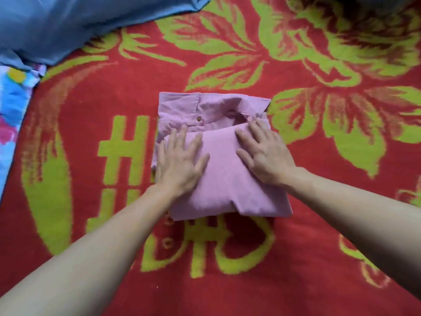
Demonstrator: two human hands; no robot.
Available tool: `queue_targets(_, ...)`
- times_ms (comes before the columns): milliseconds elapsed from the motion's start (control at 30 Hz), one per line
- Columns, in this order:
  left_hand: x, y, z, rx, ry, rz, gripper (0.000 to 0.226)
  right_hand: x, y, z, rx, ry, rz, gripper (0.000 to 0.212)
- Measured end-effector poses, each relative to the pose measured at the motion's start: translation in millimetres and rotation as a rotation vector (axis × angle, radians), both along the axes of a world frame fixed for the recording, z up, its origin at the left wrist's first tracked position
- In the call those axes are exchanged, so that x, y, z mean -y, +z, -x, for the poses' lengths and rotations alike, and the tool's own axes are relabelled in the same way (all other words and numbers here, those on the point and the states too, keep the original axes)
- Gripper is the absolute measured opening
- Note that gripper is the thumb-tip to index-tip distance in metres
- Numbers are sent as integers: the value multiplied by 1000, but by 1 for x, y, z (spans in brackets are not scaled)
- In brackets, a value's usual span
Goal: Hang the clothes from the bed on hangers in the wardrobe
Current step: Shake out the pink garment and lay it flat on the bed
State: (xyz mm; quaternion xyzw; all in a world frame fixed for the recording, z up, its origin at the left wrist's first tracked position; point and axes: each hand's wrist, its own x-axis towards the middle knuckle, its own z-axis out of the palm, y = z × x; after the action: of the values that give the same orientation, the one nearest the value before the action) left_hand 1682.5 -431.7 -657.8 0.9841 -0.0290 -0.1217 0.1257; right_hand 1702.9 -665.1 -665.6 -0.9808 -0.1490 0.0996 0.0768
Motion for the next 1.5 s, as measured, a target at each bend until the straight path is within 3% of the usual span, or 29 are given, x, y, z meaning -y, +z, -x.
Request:
queue_targets(67, -3, -29, 17, -141, -81, -110, 73, 1, -20, 11, -67, 37, 72, 67)
queue_targets(267, -8, -47, 15, -163, -81, -100, 61, 0, -28, 2, -212, 25, 73, 78)
queue_targets(367, -19, -24, 9, -83, 125, 23, 62, 11, -11, -4, -128, -15, -39, 73)
queue_targets(467, -41, -14, -15, -99, 632, 342, 76, 27, -5, -19, -78, -449, -317, 74)
queue_targets(533, -47, -14, -32, -184, 766, 441, 91, 29, -6, -33, -259, -771, -458, 89)
queue_targets(600, -43, -19, -40, -219, 804, 502, 95, 22, -11, -36, -360, -829, -456, 98)
queue_targets(767, -34, -30, -32, -210, 811, 611, 35, 1, -17, -21, -421, -799, -498, 66)
queue_targets(867, -44, -26, -52, -181, 859, 763, 53, 8, -5, -50, -392, -903, -683, 45)
queue_targets(933, -48, -23, -71, -195, 948, 858, 73, 10, 2, -80, -445, -1043, -820, 52)
queue_targets(1000, -45, -14, -88, -281, 982, 1018, 40, 5, 1, -104, -507, -1134, -905, 53)
queue_targets(1067, -35, 0, -91, -330, 983, 1105, 14, -7, 11, -114, -521, -1132, -974, 26)
queue_targets(1133, -32, 11, -82, -232, 895, 1141, 21, -17, 31, -111, -483, -1056, -1038, 15)
queue_targets(1200, -44, 20, -53, 15, 600, 956, 26, -10, 48, -89, -327, -778, -1105, 23)
queue_targets(1300, -75, 10, 8, 196, -38, 488, 21, 26, 47, -23, 50, -130, -661, 27)
queue_targets(1367, -89, -4, 35, 157, -300, 214, 23, 52, 29, 17, 103, 175, -308, 22)
queue_targets(1433, -91, -11, 40, 80, -357, 145, 25, 68, 10, 38, 53, 284, -110, 28)
queue_targets(1500, -80, -5, 31, 10, -222, 150, 32, 65, 8, 37, -36, 248, -34, 36)
